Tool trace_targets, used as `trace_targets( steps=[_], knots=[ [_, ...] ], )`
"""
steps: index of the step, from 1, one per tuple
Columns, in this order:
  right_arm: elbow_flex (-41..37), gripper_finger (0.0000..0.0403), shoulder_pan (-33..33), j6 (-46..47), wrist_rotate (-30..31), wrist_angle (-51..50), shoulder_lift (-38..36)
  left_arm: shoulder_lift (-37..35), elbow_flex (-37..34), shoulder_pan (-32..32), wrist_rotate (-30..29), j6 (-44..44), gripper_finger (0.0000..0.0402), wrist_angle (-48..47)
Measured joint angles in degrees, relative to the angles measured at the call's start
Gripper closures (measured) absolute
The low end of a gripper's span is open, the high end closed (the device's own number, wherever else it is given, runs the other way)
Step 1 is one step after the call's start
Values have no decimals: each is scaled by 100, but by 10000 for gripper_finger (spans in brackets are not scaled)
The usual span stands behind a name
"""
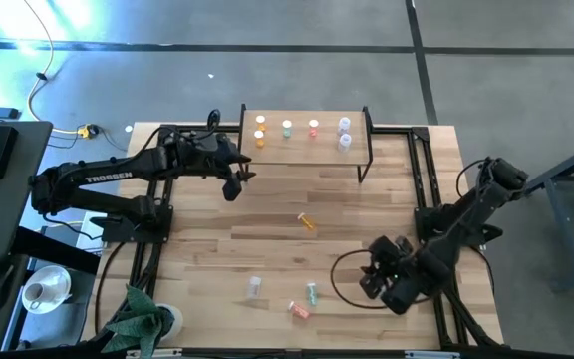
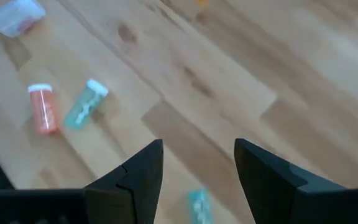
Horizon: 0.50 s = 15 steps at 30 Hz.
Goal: Pick and place medicine bottles onto shelf by color
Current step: Put the pink pill bottle on the shelf aligned with the pink pill bottle
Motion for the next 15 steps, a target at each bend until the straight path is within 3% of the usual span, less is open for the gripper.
trace_targets(
  steps=[15],
  knots=[
    [0,214,1081,2435,-754,-831,137,0,0,0,2,-2,185,0]
  ],
)
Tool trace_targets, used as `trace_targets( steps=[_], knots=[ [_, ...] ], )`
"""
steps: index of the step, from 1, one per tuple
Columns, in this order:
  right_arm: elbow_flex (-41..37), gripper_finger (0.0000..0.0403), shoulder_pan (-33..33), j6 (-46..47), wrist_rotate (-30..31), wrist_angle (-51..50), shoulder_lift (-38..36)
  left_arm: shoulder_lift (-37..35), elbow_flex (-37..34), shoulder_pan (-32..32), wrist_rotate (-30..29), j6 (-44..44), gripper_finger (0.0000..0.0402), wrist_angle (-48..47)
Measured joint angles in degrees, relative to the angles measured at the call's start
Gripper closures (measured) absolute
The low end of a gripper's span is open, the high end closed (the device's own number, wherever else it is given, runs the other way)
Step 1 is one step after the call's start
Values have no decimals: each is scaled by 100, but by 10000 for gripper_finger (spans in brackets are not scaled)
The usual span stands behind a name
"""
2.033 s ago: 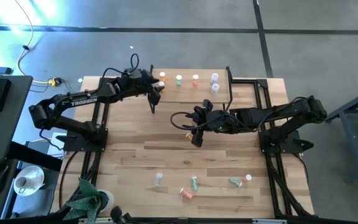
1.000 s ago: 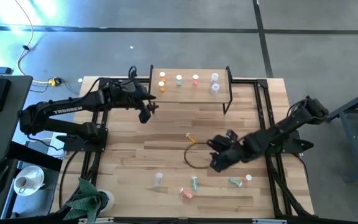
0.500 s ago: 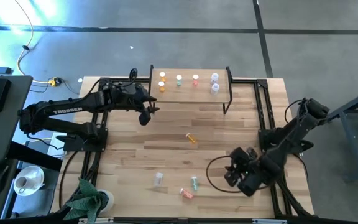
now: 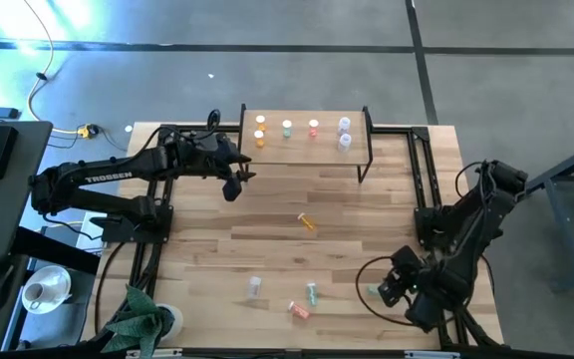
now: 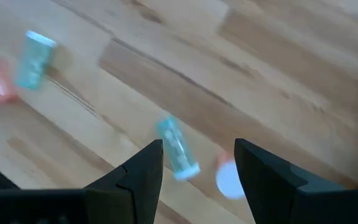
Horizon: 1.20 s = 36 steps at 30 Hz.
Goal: Pick and place medicine bottles onto shelf by color
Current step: Put the pink pill bottle on the shelf aligned with the pink pill bottle
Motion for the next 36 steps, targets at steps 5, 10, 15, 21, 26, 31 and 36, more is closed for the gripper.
trace_targets(
  steps=[5,10,15,21,26,31,36],
  knots=[
    [0,214,147,406,-395,-31,315,0,0,0,-2,0,185,-1],
    [0,214,207,482,-424,43,555,0,0,0,-2,-2,185,0],
    [0,214,207,598,-489,45,703,0,0,0,-2,-2,186,0],
    [0,214,205,725,-614,85,891,0,0,0,-2,-2,185,-1],
    [0,214,205,868,-834,73,1002,0,0,0,-1,-2,186,-2],
    [2,214,205,907,-853,97,1033,0,0,0,-1,-4,186,-3],
    [2,214,205,930,-853,82,1033,1,0,0,-1,-4,186,-2]
  ],
)
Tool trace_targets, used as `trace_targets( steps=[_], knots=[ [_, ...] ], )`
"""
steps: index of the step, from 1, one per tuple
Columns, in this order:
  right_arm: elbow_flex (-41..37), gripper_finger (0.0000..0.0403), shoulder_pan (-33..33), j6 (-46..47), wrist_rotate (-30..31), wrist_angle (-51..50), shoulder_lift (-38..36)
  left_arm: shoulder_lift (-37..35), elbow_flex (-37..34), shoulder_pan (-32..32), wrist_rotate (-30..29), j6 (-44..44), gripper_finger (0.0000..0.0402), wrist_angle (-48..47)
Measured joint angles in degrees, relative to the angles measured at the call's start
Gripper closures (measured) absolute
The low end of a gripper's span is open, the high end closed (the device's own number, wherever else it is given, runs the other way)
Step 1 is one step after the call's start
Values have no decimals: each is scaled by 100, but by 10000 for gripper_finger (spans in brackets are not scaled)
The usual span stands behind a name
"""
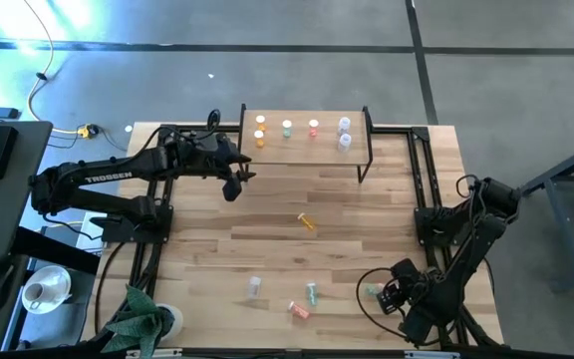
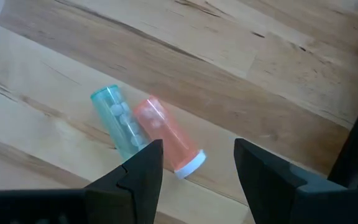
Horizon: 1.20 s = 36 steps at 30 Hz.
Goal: Pick and place medicine bottles onto shelf by color
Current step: Put the pink pill bottle on the shelf aligned with the pink pill bottle
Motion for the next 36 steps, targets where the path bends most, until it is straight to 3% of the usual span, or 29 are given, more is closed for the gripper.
trace_targets(
  steps=[8,22,31,36],
  knots=[
    [0,214,7,-7,-2,71,0,-1,0,0,0,-1,186,-2],
    [1,214,97,-1770,-367,205,733,-1,0,1,2,-96,186,-2],
    [0,214,65,-1837,-387,197,787,-1,0,2,2,-107,186,-2],
    [0,214,-110,-2372,-387,147,787,-1,0,0,2,-103,186,-2]
  ],
)
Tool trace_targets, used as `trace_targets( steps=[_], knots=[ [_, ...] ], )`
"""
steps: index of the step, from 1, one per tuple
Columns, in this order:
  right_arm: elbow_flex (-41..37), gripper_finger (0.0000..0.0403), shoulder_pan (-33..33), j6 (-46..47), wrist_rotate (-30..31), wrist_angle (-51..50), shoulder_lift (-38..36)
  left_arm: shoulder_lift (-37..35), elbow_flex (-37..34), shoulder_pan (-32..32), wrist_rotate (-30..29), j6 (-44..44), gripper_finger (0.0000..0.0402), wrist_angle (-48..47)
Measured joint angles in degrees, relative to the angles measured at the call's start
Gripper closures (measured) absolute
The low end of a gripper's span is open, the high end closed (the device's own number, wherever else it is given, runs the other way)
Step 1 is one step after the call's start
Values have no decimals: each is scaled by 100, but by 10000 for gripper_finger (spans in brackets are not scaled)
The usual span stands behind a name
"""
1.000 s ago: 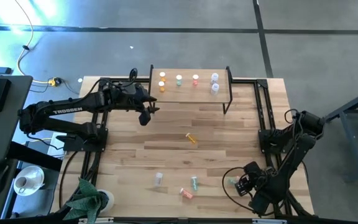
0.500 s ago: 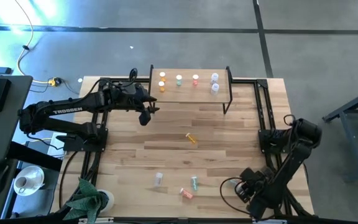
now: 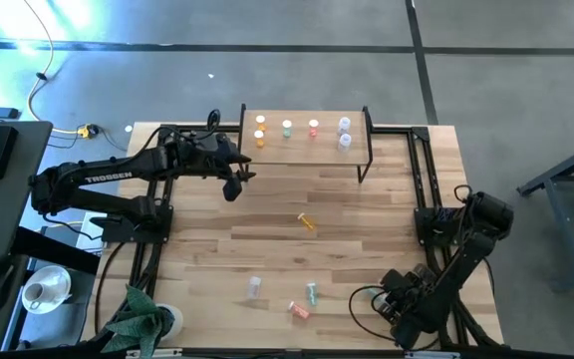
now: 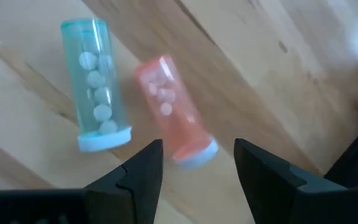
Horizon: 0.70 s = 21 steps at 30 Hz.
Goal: Pick and place medicine bottles onto shelf by color
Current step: Put the pink pill bottle on the shelf aligned with the pink pill bottle
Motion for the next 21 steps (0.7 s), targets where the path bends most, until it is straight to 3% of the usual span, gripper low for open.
trace_targets(
  steps=[9,21],
  knots=[
    [0,214,-426,-1032,-236,-22,0,0,0,0,0,9,186,0],
    [0,214,-548,-1237,-387,10,0,0,-2,0,2,7,186,-4]
  ],
)
